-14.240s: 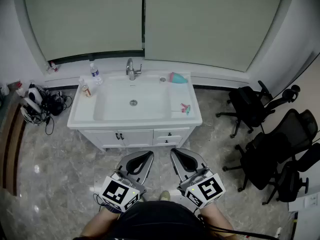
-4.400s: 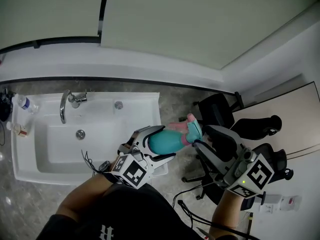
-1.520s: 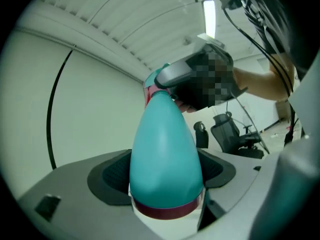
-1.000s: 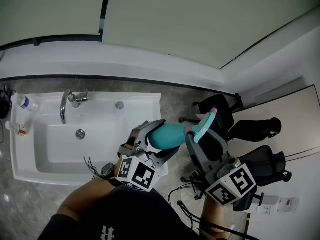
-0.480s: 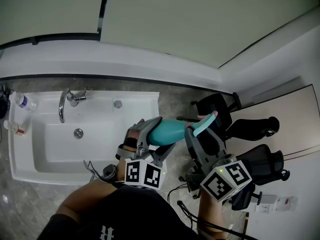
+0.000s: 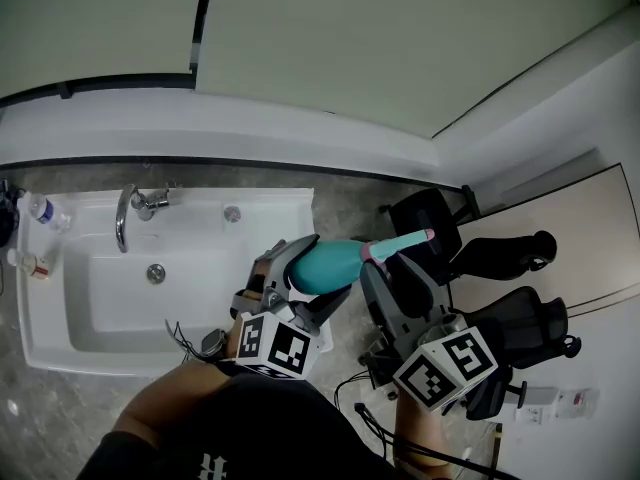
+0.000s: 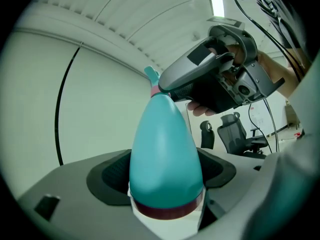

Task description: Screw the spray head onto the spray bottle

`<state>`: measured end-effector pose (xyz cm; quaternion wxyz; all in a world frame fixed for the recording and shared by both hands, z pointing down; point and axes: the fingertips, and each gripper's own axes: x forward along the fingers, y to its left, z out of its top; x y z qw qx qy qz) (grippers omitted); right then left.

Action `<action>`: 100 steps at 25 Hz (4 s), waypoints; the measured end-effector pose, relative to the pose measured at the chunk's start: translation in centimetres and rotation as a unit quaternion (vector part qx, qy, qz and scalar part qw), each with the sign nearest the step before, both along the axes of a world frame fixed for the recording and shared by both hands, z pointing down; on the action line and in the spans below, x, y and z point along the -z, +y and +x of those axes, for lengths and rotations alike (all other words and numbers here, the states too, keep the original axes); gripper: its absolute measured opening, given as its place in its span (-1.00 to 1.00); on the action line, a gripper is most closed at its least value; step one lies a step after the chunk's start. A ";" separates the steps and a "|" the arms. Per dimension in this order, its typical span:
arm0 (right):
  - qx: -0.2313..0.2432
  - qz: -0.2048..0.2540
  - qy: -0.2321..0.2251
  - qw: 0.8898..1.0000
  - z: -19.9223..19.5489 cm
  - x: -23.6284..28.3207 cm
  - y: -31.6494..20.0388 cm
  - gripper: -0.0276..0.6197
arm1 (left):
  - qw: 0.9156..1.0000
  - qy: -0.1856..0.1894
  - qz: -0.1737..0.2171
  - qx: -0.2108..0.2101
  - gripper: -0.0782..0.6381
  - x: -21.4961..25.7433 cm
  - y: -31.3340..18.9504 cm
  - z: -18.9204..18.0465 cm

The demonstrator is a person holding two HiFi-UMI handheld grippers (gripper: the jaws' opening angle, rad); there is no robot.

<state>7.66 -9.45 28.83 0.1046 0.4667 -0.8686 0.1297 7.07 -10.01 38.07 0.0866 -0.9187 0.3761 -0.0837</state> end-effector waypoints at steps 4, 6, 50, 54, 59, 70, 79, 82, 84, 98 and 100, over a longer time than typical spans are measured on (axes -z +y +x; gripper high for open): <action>0.012 -0.001 -0.005 1.000 -0.1 0.5 0.7 -0.51 | 0.999 0.030 -0.007 -0.014 0.31 0.8 0.0 -0.2; 0.035 0.003 -0.013 0.999 -0.4 1.6 1.8 -0.51 | 0.999 0.045 -0.014 -0.027 0.31 1.1 0.2 -0.4; 0.353 0.007 0.052 0.934 -4.6 3.5 1.1 -0.46 | 0.980 0.024 -0.062 -0.186 0.31 3.1 2.7 -1.4; 0.204 -0.008 0.046 0.978 -4.5 1.5 -2.5 -0.46 | 0.999 -0.025 -0.024 -0.039 0.31 1.1 -0.8 -2.8; 0.060 -0.041 0.010 0.997 -3.3 -0.9 -5.2 -0.46 | 0.996 -0.064 -0.005 0.066 0.31 -1.1 -3.1 -3.0; 0.114 -0.047 -0.053 0.991 -3.3 1.7 -1.9 -0.08 | 0.988 0.075 -0.061 -0.118 0.31 0.6 -0.9 -1.0; 0.359 0.069 -0.253 0.896 4.6 10.8 4.5 -0.08 | 0.937 0.103 -0.068 -0.326 0.31 4.6 5.1 -1.2; 0.433 0.103 -0.295 0.846 7.4 10.7 3.3 -0.08 | 0.908 0.088 -0.068 -0.404 0.31 5.5 8.0 -1.2; 0.474 0.089 -0.285 0.828 6.5 9.7 2.0 -0.08 | 0.887 0.085 -0.073 -0.449 0.31 6.0 9.6 -1.4; 0.562 0.064 -0.071 0.822 -2.3 8.0 6.4 -0.08 | 0.875 0.086 -0.110 -0.463 0.31 5.8 9.9 -1.1; 0.571 0.058 -0.058 0.817 -2.9 7.4 6.8 -0.08 | 0.866 0.078 -0.115 -0.481 0.31 5.7 10.7 -0.6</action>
